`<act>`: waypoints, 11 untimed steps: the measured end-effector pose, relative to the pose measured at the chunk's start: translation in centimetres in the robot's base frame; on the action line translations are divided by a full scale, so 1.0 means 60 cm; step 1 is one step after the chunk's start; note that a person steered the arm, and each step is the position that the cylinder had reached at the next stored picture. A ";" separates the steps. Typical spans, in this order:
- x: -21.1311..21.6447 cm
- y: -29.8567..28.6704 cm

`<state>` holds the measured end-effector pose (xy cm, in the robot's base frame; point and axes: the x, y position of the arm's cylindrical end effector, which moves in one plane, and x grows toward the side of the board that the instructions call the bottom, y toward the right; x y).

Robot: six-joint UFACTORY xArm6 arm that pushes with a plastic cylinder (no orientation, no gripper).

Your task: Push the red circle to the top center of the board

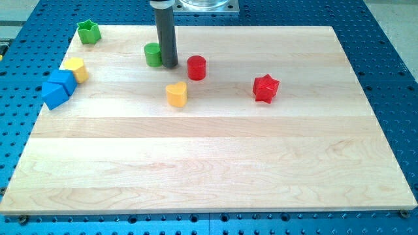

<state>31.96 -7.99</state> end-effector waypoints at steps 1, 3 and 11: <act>-0.011 -0.038; 0.059 0.008; 0.005 0.098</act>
